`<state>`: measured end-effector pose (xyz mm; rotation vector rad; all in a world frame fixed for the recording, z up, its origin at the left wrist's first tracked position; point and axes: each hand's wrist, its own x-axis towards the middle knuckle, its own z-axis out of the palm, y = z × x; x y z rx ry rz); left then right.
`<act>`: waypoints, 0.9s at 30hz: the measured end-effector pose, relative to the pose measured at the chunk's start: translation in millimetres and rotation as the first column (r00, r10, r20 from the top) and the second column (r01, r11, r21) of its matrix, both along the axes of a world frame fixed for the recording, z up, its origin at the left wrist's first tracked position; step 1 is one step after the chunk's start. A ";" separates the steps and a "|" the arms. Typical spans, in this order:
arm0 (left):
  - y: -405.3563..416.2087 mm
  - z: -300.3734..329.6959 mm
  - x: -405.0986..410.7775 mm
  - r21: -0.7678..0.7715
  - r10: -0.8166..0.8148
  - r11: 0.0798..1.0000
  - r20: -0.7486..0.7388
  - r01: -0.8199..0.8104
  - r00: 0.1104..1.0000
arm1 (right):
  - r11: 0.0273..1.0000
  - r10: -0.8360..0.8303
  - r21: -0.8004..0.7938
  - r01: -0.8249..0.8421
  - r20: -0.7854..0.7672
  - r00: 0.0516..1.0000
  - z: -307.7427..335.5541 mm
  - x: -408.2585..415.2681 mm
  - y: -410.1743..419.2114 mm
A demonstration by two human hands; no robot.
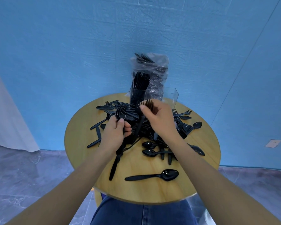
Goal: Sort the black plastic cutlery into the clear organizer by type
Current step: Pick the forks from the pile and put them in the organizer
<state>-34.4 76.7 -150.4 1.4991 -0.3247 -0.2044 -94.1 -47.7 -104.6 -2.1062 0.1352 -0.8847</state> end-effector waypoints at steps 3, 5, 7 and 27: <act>-4.8 5.9 -4.0 0.038 -0.004 0.999 0.152 -0.001 0.988 | 0.989 -0.075 0.125 0.076 -0.011 0.997 9.3 4.8 -0.9; -8.2 8.3 -5.9 0.097 -0.008 0.995 0.267 -0.019 0.964 | 0.979 -0.105 0.172 0.110 -0.037 0.994 10.4 6.9 3.7; -12.6 9.1 -10.1 0.119 -0.047 0.993 0.343 0.006 0.938 | 0.967 -0.126 0.217 0.134 -0.052 0.991 7.9 8.6 9.8; -7.4 13.3 -17.5 0.178 -0.263 0.960 0.304 0.216 0.916 | 0.906 0.109 0.419 -0.067 -0.078 0.991 -5.7 -2.1 7.1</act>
